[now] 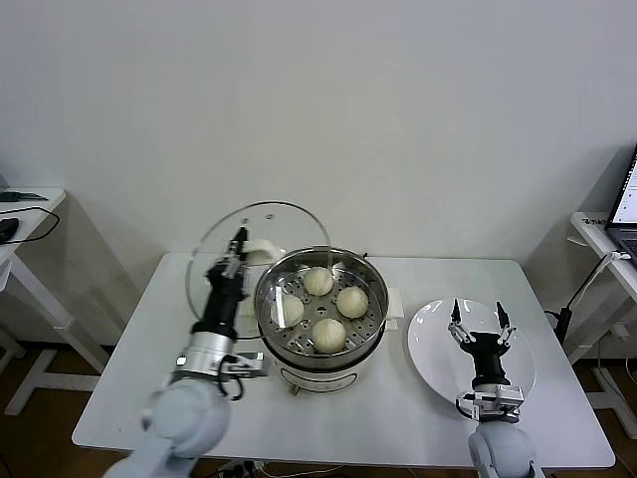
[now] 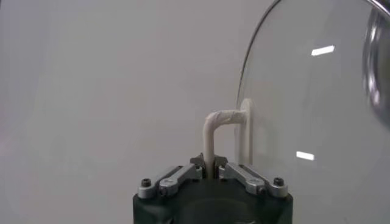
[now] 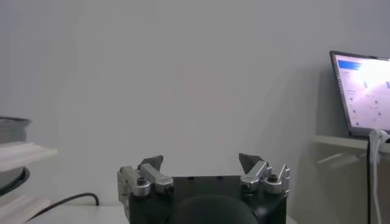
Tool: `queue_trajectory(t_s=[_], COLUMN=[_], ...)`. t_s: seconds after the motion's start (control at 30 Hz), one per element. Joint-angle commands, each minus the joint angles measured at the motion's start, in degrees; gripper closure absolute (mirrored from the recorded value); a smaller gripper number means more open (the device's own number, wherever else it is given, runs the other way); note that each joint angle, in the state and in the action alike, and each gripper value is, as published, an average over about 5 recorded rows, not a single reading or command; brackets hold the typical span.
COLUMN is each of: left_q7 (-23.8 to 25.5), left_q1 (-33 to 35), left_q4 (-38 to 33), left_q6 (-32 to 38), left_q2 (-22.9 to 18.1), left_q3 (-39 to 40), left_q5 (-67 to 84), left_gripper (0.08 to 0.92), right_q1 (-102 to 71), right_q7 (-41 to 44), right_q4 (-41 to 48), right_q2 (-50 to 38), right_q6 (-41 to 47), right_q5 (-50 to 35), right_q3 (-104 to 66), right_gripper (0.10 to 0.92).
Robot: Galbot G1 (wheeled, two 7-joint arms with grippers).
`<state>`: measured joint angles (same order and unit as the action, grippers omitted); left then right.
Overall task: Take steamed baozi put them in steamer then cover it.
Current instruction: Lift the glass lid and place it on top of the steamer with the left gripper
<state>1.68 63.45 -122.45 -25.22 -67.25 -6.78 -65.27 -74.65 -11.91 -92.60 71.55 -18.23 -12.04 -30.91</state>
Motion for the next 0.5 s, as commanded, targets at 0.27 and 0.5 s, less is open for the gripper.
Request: queue_trajectory(t_s=[0.27, 0.5], left_q7=[9.9, 11.2], left_q1=[-11.0, -11.8], left_q4=[13.6, 16.6], left_q6=[-10.4, -9.7], left_q2=[-9.2, -9.3], left_q3=[19.6, 18.8], left_q5=[-9.5, -12.6], left_gripper=[0.801, 0.801], right_q1=[0.9, 1.1], right_q7=[-0.2, -0.2], right_q4=[1.7, 2.2], right_q2=[1.1, 1.6], right_q6=[0.0, 0.0], right_q5=[0.9, 1.4], right_q3=[-0.5, 0.1], right_gripper=[0.203, 0.203])
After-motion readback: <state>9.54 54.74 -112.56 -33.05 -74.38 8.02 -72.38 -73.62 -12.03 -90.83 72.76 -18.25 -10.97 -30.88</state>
